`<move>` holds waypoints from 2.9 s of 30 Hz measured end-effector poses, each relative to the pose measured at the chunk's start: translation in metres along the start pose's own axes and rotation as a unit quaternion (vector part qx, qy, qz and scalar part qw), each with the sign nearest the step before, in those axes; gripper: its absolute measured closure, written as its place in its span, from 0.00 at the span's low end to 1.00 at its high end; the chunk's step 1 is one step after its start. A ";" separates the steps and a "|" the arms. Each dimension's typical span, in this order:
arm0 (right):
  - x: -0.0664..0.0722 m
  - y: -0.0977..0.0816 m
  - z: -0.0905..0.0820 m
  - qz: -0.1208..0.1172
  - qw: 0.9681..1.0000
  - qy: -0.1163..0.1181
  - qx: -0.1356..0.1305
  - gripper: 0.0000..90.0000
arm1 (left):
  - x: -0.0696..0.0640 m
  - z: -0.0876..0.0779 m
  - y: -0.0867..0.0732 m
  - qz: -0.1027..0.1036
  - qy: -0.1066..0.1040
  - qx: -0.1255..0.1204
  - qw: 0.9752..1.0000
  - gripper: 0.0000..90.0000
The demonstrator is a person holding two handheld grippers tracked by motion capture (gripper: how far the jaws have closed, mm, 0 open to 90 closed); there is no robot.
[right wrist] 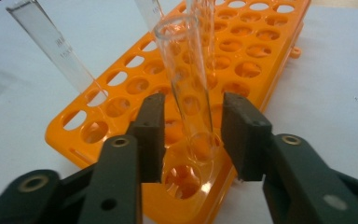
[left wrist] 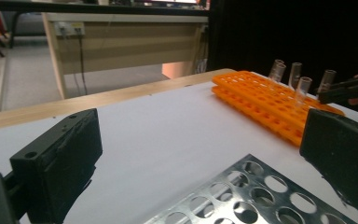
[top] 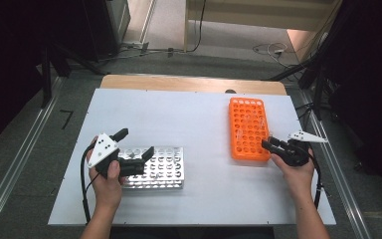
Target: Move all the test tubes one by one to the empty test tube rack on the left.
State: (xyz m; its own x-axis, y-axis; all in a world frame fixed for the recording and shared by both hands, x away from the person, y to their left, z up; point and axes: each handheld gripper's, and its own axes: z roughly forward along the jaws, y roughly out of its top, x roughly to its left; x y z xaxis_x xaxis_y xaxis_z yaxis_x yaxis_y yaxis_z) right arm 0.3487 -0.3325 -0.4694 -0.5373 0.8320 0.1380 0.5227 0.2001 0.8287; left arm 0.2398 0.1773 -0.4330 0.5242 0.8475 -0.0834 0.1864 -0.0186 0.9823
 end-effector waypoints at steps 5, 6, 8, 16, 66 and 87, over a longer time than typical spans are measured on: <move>0.000 -0.004 0.001 -0.015 1.000 -0.018 -0.007 0.73 | -0.003 -0.002 0.001 -0.004 -0.017 -0.001 1.000 0.00; 0.001 -0.005 0.002 -0.020 1.000 -0.021 -0.009 0.74 | -0.005 -0.001 0.002 -0.006 -0.022 0.000 1.000 0.00; 0.002 -0.006 0.004 -0.029 0.999 -0.026 -0.015 0.78 | -0.005 0.000 0.002 -0.005 -0.027 0.001 1.000 0.00; 0.002 -0.007 0.004 -0.028 0.999 -0.030 -0.019 0.82 | -0.015 0.004 0.006 0.002 -0.059 0.011 0.998 0.00; 0.143 0.031 -0.003 -0.142 0.978 0.152 0.013 0.83 | -0.081 0.040 0.028 0.019 -0.173 0.064 0.983 0.23; 0.193 0.026 0.004 -0.193 0.961 0.197 0.029 0.83 | -0.111 0.056 0.027 0.033 -0.191 0.092 0.977 0.58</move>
State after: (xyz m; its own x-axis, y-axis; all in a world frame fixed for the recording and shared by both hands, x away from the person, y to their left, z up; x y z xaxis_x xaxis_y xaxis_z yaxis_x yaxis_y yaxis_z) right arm 0.2614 -0.1649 -0.4233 -0.9018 0.4311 0.0306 0.2637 0.4928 0.8293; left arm 0.2331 0.0534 -0.4066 0.8050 0.5825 -0.1127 0.2706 -0.1914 0.9435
